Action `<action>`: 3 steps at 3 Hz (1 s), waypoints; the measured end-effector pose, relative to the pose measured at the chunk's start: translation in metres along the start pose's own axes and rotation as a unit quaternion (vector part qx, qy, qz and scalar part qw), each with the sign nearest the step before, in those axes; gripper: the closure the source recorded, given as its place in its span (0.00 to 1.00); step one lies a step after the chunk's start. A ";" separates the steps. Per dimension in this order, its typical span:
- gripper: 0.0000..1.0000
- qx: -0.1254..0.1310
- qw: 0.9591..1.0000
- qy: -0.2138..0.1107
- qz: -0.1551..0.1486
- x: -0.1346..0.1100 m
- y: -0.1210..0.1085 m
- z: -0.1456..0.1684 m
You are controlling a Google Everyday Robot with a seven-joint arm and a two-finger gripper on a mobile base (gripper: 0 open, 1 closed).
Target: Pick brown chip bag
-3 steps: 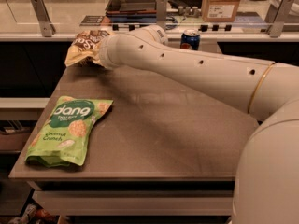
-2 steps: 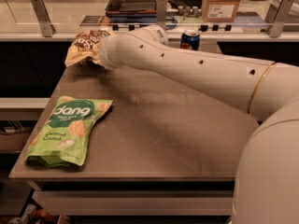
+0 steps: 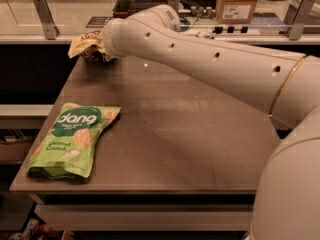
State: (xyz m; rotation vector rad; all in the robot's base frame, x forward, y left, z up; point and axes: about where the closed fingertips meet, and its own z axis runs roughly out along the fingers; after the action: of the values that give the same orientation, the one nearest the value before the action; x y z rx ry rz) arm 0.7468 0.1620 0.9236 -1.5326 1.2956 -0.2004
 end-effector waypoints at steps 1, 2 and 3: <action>1.00 0.026 0.999 0.007 -0.026 -0.012 -0.025 -0.016; 1.00 0.048 0.998 0.009 -0.048 -0.025 -0.043 -0.029; 1.00 0.071 0.995 0.006 -0.072 -0.039 -0.062 -0.037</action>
Offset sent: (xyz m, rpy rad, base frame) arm -0.0076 -0.0045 0.0864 -0.0598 -0.2064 -0.0313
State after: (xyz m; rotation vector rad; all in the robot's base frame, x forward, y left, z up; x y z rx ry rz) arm 0.7435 0.1604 1.0054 -1.5048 1.1562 -0.3870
